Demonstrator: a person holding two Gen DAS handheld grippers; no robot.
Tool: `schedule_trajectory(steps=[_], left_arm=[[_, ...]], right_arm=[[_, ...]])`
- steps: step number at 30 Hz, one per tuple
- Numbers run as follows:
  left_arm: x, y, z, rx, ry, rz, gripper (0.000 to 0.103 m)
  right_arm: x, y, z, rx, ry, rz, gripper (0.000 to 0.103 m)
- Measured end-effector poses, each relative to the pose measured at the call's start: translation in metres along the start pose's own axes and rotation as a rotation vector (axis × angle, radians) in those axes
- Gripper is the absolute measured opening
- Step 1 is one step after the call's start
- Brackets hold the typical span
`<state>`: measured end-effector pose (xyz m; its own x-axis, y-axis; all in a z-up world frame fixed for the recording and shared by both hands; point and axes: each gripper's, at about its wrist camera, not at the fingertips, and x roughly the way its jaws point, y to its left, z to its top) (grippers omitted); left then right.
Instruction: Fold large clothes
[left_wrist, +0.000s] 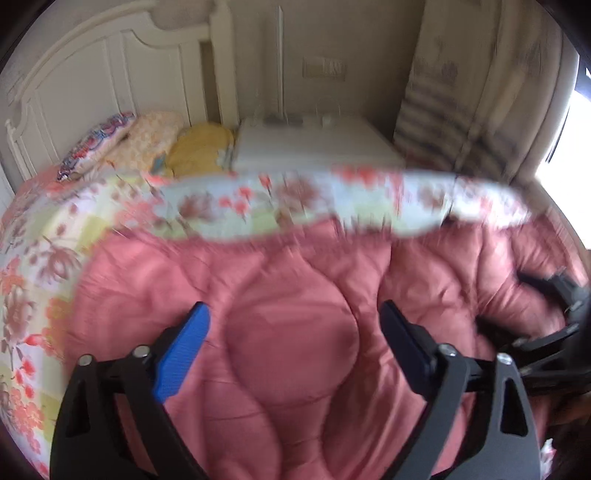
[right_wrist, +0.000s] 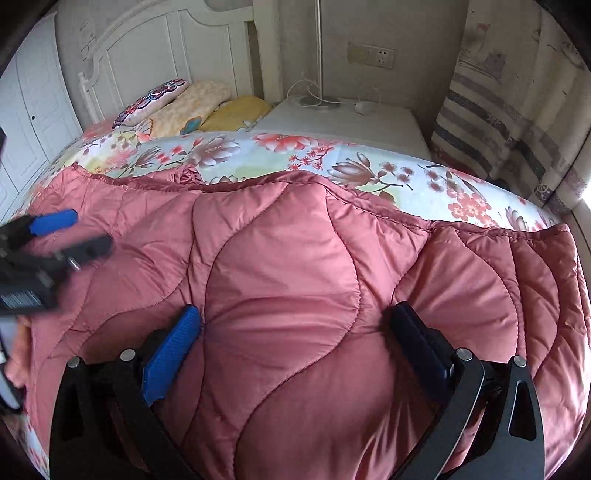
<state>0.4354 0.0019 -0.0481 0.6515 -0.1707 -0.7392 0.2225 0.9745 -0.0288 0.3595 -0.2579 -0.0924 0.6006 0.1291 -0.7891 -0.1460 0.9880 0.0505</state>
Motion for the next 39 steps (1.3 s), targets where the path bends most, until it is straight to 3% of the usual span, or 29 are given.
schedule_trajectory(steps=[3, 6, 8, 13, 17, 20, 22, 24, 27, 28, 31, 32, 33, 36, 39], left_arm=[[-0.030, 0.046, 0.012, -0.108, -0.120, 0.112, 0.093], [-0.005, 0.080, 0.006, -0.176, -0.029, 0.113, 0.092], [0.019, 0.084, -0.007, -0.149, 0.034, 0.150, 0.092], [0.045, 0.090, -0.013, -0.181, 0.114, 0.133, 0.101], [0.059, 0.105, -0.014, -0.261, 0.178, 0.037, 0.101], [0.059, 0.106, -0.012, -0.255, 0.216, 0.040, 0.101], [0.038, 0.105, -0.009, -0.251, 0.157, 0.086, 0.100], [-0.001, 0.094, -0.009, -0.234, 0.002, 0.171, 0.099], [-0.047, 0.063, -0.019, -0.147, -0.165, 0.163, 0.101], [-0.051, 0.050, -0.022, -0.093, -0.179, 0.162, 0.101], [-0.024, 0.021, -0.033, 0.085, -0.088, 0.217, 0.101], [-0.010, 0.023, -0.037, 0.089, -0.040, 0.221, 0.101], [0.006, 0.030, -0.042, 0.050, 0.022, 0.176, 0.101], [0.014, 0.051, -0.039, -0.061, 0.058, 0.080, 0.101], [0.017, 0.049, -0.039, -0.030, 0.072, 0.096, 0.101]], right_arm=[[-0.001, -0.002, -0.001, 0.007, -0.006, 0.009, 0.099], [-0.001, -0.002, -0.001, 0.007, -0.006, 0.010, 0.099], [-0.001, -0.002, 0.000, 0.007, -0.007, 0.011, 0.099], [-0.001, -0.003, 0.000, 0.010, -0.010, 0.018, 0.099], [-0.002, -0.003, 0.000, 0.015, -0.013, 0.022, 0.099], [-0.002, -0.002, 0.001, 0.017, -0.014, 0.023, 0.099], [-0.002, -0.003, 0.001, 0.018, -0.014, 0.026, 0.099], [-0.002, -0.003, 0.000, 0.018, -0.015, 0.025, 0.099], [-0.002, -0.003, 0.000, 0.018, -0.016, 0.026, 0.099], [-0.002, -0.004, 0.000, 0.019, -0.017, 0.027, 0.099], [-0.002, -0.003, -0.001, 0.018, -0.017, 0.026, 0.099], [-0.002, -0.003, -0.001, 0.018, -0.017, 0.026, 0.099], [-0.002, -0.003, -0.001, 0.018, -0.019, 0.025, 0.099], [-0.003, -0.004, -0.001, 0.023, -0.025, 0.025, 0.099], [-0.002, -0.004, 0.000, 0.026, -0.022, 0.029, 0.099]])
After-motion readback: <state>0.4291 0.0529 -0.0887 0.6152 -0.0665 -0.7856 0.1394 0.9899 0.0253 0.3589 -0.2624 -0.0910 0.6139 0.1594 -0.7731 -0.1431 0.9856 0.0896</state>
